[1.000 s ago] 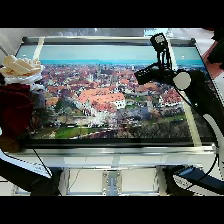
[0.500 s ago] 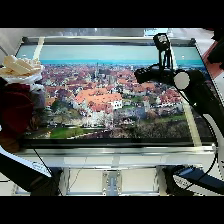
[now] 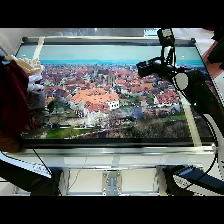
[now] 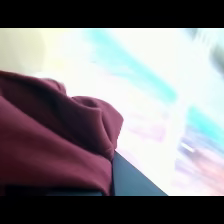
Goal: Fold the shirts.
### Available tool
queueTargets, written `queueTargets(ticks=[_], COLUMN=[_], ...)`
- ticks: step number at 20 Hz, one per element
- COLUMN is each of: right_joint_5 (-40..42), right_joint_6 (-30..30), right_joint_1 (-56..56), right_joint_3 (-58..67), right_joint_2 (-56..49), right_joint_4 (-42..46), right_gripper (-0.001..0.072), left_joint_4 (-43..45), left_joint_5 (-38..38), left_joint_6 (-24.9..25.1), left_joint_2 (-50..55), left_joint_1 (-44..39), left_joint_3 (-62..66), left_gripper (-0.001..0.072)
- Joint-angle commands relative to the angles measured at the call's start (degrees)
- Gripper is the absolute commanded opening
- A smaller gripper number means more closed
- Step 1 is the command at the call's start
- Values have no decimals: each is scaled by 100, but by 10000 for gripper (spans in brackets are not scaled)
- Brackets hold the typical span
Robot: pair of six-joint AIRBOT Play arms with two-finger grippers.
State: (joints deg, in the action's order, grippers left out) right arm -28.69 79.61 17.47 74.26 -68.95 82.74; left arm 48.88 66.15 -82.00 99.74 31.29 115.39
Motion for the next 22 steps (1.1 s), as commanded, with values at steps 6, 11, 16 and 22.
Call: queueTargets(ticks=[6, 11, 16, 22], right_joint_5=[195, -1530, -2334, -2293], right_joint_6=[13, 15, 31, -920], right_joint_1=[-262, -1207, -2286, -2653], right_joint_3=[2, 0, -42, -802], right_joint_2=[4, 4, 4, 2], right_joint_4=[1674, 1878, 1080, -374], right_gripper=[543, 543, 546, 547], left_joint_4=[-1320, 579, 776, 1292], left_joint_5=[1534, 739, 485, -831], left_joint_6=[914, 570, 350, -120], left_joint_2=[-675, -256, 874, 894], left_joint_1=[-2992, -5628, -6996, -6634], left_joint_3=[-52, -138, -136, 507], left_gripper=[10, 10, 14, 681])
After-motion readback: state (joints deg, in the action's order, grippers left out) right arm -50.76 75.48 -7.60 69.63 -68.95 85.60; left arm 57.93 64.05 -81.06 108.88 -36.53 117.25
